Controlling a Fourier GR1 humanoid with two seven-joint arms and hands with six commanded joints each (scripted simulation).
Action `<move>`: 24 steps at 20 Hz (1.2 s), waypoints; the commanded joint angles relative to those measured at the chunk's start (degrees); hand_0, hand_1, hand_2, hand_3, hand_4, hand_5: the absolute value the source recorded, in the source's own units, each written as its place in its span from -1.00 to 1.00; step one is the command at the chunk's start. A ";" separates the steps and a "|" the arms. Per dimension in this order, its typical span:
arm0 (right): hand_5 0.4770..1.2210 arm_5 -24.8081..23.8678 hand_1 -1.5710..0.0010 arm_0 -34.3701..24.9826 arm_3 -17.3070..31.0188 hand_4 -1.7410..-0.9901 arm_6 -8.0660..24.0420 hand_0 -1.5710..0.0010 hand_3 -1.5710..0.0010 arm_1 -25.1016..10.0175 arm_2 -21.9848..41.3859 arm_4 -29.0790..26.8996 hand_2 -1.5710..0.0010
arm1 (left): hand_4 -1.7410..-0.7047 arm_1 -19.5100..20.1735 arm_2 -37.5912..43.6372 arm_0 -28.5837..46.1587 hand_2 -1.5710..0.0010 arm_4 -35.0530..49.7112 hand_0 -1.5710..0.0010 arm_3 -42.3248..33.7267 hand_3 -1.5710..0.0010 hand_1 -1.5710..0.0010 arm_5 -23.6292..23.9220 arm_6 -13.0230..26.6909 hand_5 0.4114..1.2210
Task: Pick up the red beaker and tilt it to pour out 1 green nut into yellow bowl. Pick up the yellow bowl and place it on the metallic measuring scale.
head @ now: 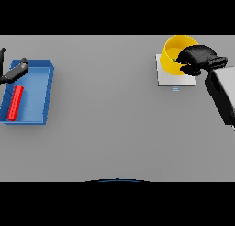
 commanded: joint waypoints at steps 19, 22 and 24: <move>-0.07 -2.47 0.55 -4.72 16.20 -0.12 -2.79 0.49 0.23 4.82 0.59 -1.44 0.34 | 0.81 -0.58 -2.66 -2.42 1.00 1.56 1.00 1.96 1.00 1.00 0.30 -0.35 -0.19; -0.22 -1.79 0.77 -5.65 17.43 -0.02 -3.86 0.74 0.35 5.10 0.99 -0.94 0.57 | 0.79 -0.96 -2.54 -2.47 1.00 1.52 1.00 2.46 1.00 1.00 0.81 -0.12 -0.20; -0.28 -2.31 0.85 -6.12 19.04 0.05 -5.95 0.83 0.44 5.44 1.64 -0.11 0.69 | 0.80 -0.74 -2.66 -2.71 1.00 1.56 1.00 2.04 1.00 1.00 0.94 -0.01 -0.20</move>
